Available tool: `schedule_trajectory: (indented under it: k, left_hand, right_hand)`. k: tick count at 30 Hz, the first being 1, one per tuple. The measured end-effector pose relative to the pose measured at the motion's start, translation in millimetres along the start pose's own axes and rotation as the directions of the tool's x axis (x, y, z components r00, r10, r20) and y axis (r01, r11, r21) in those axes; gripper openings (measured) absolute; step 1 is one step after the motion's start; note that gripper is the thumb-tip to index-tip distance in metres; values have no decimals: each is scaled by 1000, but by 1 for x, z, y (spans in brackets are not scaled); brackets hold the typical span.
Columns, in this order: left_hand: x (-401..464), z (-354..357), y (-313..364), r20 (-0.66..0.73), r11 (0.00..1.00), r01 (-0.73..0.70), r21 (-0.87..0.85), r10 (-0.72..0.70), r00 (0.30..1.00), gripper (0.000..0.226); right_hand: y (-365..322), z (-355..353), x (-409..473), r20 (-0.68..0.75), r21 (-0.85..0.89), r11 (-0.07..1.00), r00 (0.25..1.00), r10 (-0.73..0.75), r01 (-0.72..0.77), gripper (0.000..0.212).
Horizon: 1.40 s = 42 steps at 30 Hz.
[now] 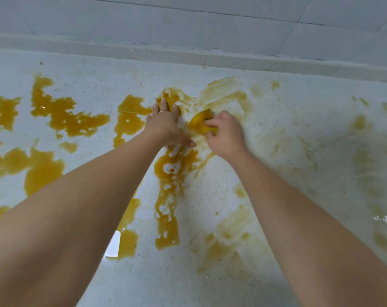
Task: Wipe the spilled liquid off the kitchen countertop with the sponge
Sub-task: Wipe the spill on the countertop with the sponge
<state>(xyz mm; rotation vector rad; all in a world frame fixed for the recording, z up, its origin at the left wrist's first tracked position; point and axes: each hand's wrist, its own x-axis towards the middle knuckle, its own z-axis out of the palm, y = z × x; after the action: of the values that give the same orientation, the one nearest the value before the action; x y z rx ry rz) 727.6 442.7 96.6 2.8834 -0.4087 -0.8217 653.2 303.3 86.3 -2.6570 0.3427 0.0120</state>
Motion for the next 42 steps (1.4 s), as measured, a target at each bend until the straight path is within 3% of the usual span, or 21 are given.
schedule_trajectory:
  k: [2,4,6,7,10,12,16,17,20,22,26,27,31,36,40,42]
  left_hand:
    - [0,2,-2,-2,1000,-17,7,17,1000,124]
    - [-1,0,-5,10,999,-34,12,34,999,123]
    - [-2,-1,-5,6,999,-40,8,40,999,122]
    - [-2,-2,-5,4,999,-42,0,42,999,122]
    - [-3,-3,-3,4,999,-31,-21,31,1000,123]
    - [-3,-3,-3,-3,999,-31,-24,31,1000,122]
    - [-4,0,-6,-10,998,-55,-19,55,998,119]
    - [-3,-1,-7,-10,998,-55,-20,55,998,119]
    - [-3,-1,-5,-11,998,-55,-28,54,998,119]
    - [-3,-1,-5,-13,998,-55,-27,55,998,119]
    - [-3,0,-7,-10,998,-60,-22,59,998,118]
    - [-4,0,-7,-13,998,-57,-23,56,998,117]
    - [-9,2,-6,-49,997,-61,-47,59,997,105]
    - [-33,9,-37,-111,996,5,-84,-14,994,105]
    - [-62,28,-56,-107,995,64,-78,-72,992,90]
    - [-77,38,-56,-96,994,64,-85,-72,993,91]
  right_hand:
    - [1,2,-8,6,-83,995,999,-51,51,34]
    - [23,-12,-8,-115,-197,972,988,104,-125,34]
    - [38,-22,-14,-221,-161,925,926,306,-344,34]
    - [34,-20,-17,-211,-104,927,919,333,-360,34]
    - [-1,4,-28,-50,45,994,994,97,-95,33]
    - [-3,5,-32,-35,49,999,999,17,-15,33]
    - [31,-16,-32,-206,-21,935,917,343,-354,31]
    - [28,-13,-36,-206,-22,933,914,348,-360,28]
    - [-8,8,-51,-79,51,991,989,124,-120,28]
    - [-10,11,-57,-52,35,998,997,57,-55,33]
    - [22,-7,-54,-222,13,945,921,321,-326,31]
    - [17,-4,-56,-219,33,946,921,322,-323,31]
    - [-19,18,-68,-65,92,994,995,72,-66,31]
    - [-4,10,-67,-190,6,972,954,230,-233,32]
    - [-50,32,-102,-6,42,991,992,-126,126,27]
    - [-43,31,-118,27,4,986,986,-167,167,27]
